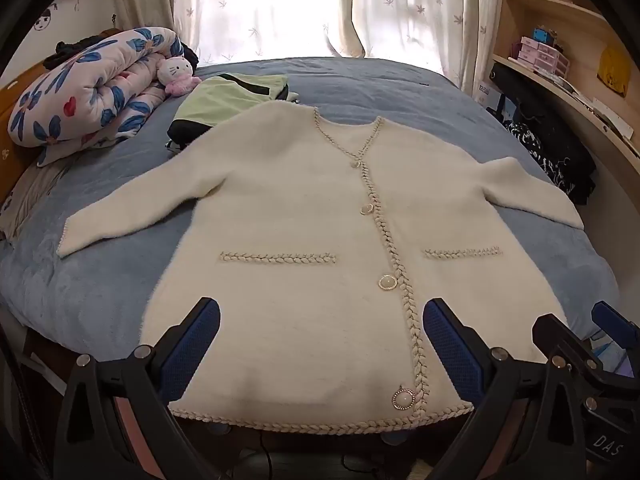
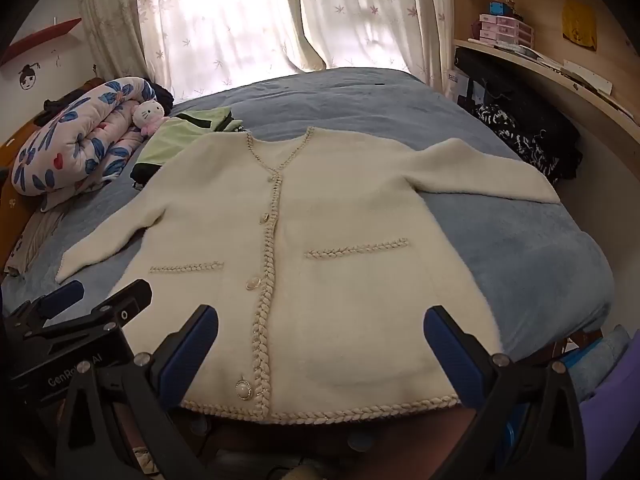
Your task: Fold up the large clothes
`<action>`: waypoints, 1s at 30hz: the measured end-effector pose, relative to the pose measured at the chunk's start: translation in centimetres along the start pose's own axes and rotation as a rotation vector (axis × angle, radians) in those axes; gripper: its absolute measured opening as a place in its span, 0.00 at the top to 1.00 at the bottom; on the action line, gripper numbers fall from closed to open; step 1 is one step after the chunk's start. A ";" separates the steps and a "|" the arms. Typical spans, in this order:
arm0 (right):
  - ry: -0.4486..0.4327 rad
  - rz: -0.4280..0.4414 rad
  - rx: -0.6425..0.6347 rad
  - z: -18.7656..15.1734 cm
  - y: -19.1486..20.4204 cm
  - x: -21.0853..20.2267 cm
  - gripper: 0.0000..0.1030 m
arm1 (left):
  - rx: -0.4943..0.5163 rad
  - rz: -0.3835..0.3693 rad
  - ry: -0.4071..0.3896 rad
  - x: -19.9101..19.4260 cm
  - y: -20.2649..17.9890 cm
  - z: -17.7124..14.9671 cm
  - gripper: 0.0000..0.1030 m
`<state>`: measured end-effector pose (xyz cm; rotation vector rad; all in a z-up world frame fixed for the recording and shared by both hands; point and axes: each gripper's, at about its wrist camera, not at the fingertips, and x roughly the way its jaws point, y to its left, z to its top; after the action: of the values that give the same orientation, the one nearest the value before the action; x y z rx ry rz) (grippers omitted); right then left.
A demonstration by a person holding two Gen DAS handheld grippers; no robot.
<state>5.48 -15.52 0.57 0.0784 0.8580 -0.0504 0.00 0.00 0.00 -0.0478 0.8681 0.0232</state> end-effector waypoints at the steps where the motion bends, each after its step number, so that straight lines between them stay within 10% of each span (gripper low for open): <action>1: 0.000 -0.002 0.000 0.0 0.0 0.0 0.00 | -0.001 -0.001 0.002 0.0 0.0 0.0 0.02; 30: 0.011 -0.044 0.019 0.0 -0.5 0.6 0.00 | 0.010 0.004 -0.003 0.2 -0.9 0.5 0.02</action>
<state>5.80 -16.00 0.12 0.0779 0.8699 -0.0995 0.55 -0.90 0.23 -0.0364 0.8649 0.0222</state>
